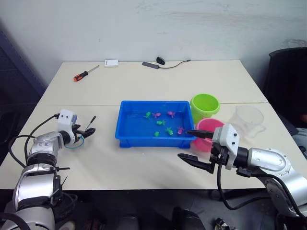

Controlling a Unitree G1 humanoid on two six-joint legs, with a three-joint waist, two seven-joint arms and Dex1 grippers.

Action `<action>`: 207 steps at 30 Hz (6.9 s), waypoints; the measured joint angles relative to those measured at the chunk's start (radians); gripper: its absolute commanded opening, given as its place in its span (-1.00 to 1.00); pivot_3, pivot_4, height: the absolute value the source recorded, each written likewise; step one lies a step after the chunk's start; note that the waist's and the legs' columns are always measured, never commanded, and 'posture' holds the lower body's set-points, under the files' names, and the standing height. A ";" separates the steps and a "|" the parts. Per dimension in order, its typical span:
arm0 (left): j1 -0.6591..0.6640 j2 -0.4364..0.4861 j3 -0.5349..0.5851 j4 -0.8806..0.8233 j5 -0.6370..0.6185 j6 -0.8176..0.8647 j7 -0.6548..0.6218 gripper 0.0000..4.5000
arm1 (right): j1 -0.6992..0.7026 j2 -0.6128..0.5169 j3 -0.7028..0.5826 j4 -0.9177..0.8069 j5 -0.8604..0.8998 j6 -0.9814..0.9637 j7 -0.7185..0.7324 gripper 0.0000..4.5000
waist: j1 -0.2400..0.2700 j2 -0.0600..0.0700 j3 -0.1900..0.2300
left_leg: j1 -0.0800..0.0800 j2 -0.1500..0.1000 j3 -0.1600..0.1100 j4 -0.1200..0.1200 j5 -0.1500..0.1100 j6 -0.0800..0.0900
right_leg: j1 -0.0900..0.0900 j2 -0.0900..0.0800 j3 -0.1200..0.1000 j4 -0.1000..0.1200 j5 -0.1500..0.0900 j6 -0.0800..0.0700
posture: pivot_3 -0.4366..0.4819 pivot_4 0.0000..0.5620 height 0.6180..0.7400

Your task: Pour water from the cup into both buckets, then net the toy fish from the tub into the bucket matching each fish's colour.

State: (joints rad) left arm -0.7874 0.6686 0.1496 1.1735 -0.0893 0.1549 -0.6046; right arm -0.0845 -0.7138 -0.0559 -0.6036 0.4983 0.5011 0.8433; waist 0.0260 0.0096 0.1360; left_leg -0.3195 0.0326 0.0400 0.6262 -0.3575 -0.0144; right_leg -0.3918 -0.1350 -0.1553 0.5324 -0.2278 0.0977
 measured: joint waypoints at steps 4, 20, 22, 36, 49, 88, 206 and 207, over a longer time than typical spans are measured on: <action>-0.016 -0.010 -0.015 0.057 0.032 -0.003 0.028 1.00 | 0.030 -0.007 -0.023 -0.027 0.004 0.008 -0.016 0.93 | 0.001 0.000 0.000 | 0.000 0.000 -0.001 0.000 0.000 0.000 | 0.000 0.000 -0.001 0.000 0.000 0.000 | -0.05 -0.47 1.00; -0.049 -0.026 -0.034 0.096 0.083 0.016 0.044 -0.34 | 0.055 -0.018 -0.060 -0.062 0.031 0.028 -0.063 1.00 | 0.001 -0.001 0.000 | 0.000 0.000 -0.001 0.000 0.000 0.000 | 0.000 -0.001 -0.002 -0.003 0.000 0.000 | -0.05 -0.47 1.00; -0.049 -0.026 -0.034 0.096 0.086 0.016 0.045 -0.75 | 0.055 -0.018 -0.060 -0.062 0.031 0.028 -0.065 1.00 | 0.001 -0.001 0.000 | 0.000 0.000 -0.001 0.000 0.000 0.000 | 0.000 -0.001 -0.002 -0.003 0.000 0.000 | -0.05 -0.47 1.00; -0.050 -0.026 -0.033 0.096 0.094 0.016 0.045 -0.96 | 0.051 -0.018 -0.059 -0.062 0.031 0.028 -0.074 1.00 | 0.001 0.000 -0.001 | 0.000 0.000 -0.001 0.000 0.000 0.000 | 0.000 -0.001 -0.002 -0.003 0.000 0.000 | -0.05 -0.47 1.00; 0.003 0.042 -0.019 -0.145 0.076 -0.102 -0.039 -0.96 | 0.024 -0.008 -0.029 -0.050 0.031 0.027 -0.082 1.00 | 0.000 0.000 0.000 | 0.000 0.001 -0.001 0.000 0.000 0.000 | 0.000 -0.001 -0.002 0.000 0.000 0.000 | -0.05 -0.47 1.00; 0.045 -0.172 -0.445 -0.893 -0.128 -0.155 -0.789 -0.96 | -0.245 -0.029 0.121 0.045 0.187 0.425 -0.049 1.00 | 0.000 0.007 -0.001 | -0.005 0.000 -0.001 0.003 0.004 0.006 | 0.000 0.001 -0.003 -0.008 0.000 -0.003 | -0.05 -0.47 1.00; 0.295 0.045 -0.016 -1.283 -0.423 0.508 -0.390 0.99 | -0.461 -0.067 0.371 0.374 -0.423 0.241 -0.228 -1.00 | -0.006 0.006 0.000 | -0.001 0.000 -0.001 0.002 0.009 -0.004 | -0.001 0.002 -0.001 0.003 -0.001 -0.003 | -0.05 -0.47 1.00; 0.295 0.044 -0.016 -1.283 -0.423 0.508 -0.389 0.99 | -0.462 -0.050 0.372 0.374 -0.425 0.241 -0.224 -1.00 | -0.006 0.006 0.000 | -0.001 0.000 -0.001 0.002 0.009 -0.004 | -0.001 0.002 -0.001 0.003 -0.001 -0.003 | -0.05 -0.47 1.00</action>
State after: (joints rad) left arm -0.4922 0.7121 0.1338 -0.1096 -0.5125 0.6631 -0.9937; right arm -0.5466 -0.7638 0.3163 -0.2298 0.0734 0.7421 0.6193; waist 0.0196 0.0161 0.1357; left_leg -0.3210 0.0322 0.0387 0.6284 -0.3481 -0.0188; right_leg -0.3923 -0.1333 -0.1567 0.5355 -0.2285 0.0950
